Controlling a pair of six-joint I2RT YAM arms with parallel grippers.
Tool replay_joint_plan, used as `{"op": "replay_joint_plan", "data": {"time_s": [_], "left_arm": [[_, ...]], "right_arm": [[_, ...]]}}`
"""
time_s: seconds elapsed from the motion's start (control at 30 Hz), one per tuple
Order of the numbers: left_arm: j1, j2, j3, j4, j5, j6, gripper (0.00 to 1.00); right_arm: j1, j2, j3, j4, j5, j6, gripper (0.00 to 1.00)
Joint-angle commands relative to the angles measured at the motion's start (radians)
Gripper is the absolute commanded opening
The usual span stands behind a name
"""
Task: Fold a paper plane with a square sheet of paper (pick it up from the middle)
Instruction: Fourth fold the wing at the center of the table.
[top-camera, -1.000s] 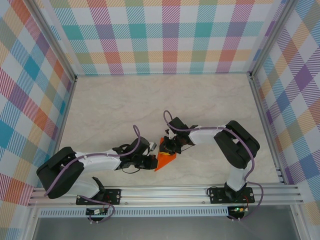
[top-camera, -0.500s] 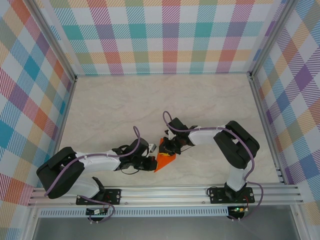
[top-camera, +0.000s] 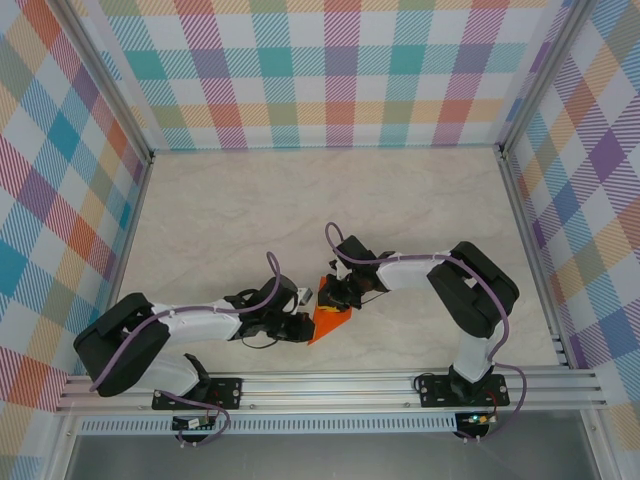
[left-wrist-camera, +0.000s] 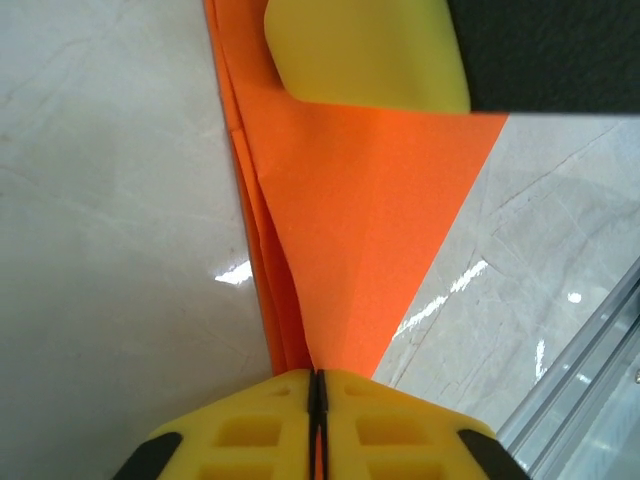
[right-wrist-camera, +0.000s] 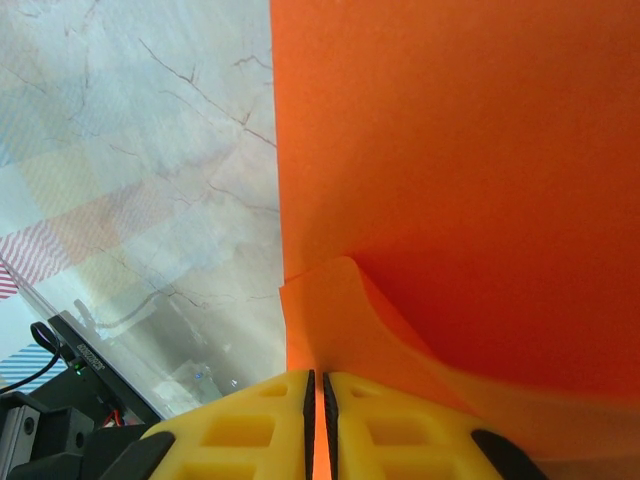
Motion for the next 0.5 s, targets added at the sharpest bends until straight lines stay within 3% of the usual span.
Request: {"op": "replay_joint_plan", "data": {"time_s": [0.0, 0.47], "left_arm": [[-0.001, -0.046, -0.02, -0.127, 0.007, 0.014, 0.14], [0.0, -0.073, -0.036, -0.098, 0.024, 0.005, 0.07]], "right_arm": [[-0.001, 0.038, -0.031, -0.062, 0.065, -0.012, 0.14], [-0.002, 0.045, -0.02, -0.07, 0.063, -0.016, 0.14]]}}
